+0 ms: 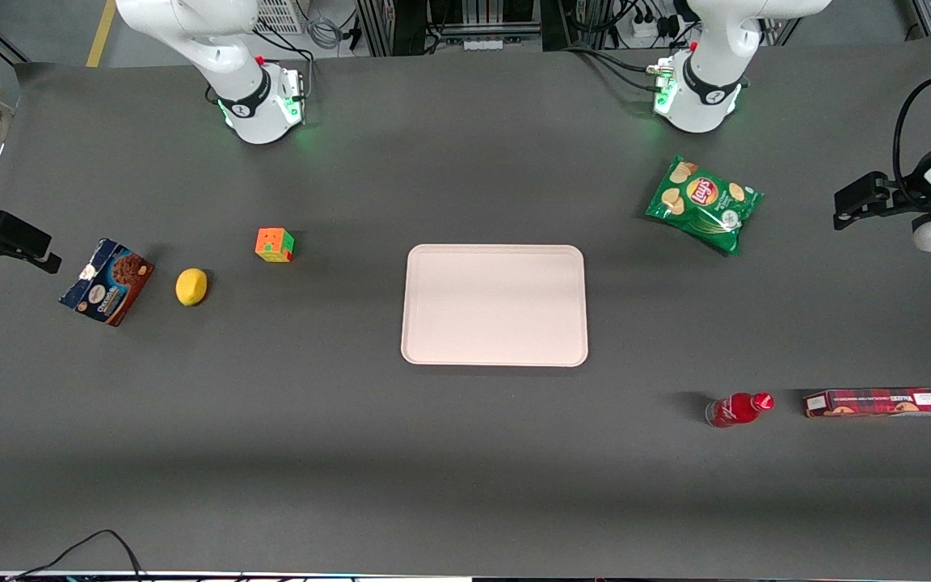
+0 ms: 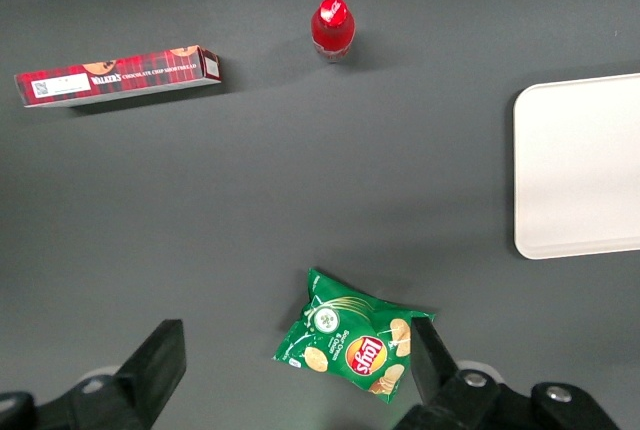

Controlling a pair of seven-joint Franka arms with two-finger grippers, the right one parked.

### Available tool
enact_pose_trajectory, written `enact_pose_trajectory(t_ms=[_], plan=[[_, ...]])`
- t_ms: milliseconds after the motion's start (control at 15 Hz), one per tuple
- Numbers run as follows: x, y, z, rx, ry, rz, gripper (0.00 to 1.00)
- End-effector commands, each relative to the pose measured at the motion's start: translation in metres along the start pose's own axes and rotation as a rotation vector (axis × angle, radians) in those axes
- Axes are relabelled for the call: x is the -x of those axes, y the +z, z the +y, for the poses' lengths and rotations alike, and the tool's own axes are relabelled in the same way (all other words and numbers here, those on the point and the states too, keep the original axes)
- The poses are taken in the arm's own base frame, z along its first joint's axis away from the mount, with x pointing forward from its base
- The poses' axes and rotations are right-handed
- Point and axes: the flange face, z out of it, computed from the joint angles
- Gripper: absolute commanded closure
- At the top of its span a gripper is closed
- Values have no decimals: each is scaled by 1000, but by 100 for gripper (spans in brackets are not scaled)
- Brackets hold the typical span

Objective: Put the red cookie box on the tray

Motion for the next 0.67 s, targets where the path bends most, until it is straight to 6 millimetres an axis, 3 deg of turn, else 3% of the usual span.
enact_pose_trajectory(t_ms=[0,400,600], plan=[[1,-3,1,5,-14,-6,0],[-3,8,2,6,44,-18,0],[-22,26,-9,-15,440,22,0]])
